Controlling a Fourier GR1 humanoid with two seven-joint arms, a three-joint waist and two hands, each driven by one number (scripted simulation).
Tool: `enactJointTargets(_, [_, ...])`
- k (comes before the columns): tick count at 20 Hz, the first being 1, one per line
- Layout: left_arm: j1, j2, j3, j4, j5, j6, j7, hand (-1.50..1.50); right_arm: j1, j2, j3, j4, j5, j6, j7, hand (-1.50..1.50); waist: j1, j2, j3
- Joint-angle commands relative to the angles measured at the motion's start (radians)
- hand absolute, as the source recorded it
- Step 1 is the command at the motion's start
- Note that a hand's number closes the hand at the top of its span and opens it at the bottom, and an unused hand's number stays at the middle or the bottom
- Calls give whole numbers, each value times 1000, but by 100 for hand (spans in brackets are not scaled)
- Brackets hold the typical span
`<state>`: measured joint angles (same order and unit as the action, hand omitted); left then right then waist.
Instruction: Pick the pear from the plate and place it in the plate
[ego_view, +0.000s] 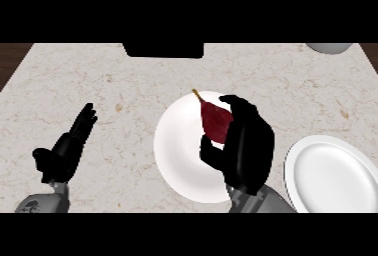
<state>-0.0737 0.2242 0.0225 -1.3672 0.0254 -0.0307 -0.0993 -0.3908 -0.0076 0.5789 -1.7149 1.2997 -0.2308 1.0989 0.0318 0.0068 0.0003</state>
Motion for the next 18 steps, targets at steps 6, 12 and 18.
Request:
enactJointTargets(6, [-4, 5, 13, 39, 3, -19, -30, 0, -66, 7, -44, 184, -114, -294, 169, -150, -8, -2, 0])
enactJointTargets(12, [8, 16, 36, 25, 25, -29, -26, 0, -38, 7, -132, 70, -108, -506, 91, -150, -20, -8, 1])
enactJointTargets(18, [36, 25, 38, 15, 10, -22, -29, 0, 197, 7, -172, -134, -238, -652, -92, -150, -47, -11, 2])
